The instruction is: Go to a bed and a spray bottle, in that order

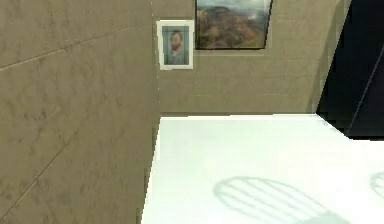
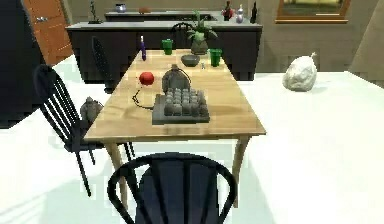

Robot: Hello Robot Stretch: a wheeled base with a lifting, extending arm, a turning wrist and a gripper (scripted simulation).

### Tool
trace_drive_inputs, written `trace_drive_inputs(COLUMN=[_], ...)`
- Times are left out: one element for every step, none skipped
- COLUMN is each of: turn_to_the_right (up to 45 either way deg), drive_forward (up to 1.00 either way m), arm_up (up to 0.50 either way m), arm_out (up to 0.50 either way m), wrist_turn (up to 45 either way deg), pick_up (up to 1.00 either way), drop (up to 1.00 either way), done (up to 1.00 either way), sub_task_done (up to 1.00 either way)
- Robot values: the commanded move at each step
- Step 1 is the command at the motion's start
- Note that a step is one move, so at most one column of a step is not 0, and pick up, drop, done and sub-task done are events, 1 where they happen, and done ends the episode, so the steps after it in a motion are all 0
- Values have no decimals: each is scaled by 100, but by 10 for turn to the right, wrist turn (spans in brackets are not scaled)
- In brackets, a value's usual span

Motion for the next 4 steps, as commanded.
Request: trace_drive_inputs(turn_to_the_right=[150,0,300,0], drive_forward=[0,45,0,100], arm_up=[0,0,0,0], arm_out=[0,0,0,0], wrist_turn=[0,0,0,0], pick_up=[0,0,0,0], drop=[0,0,0,0], done=[0,0,0,0], sub_task_done=[0,0,0,0])
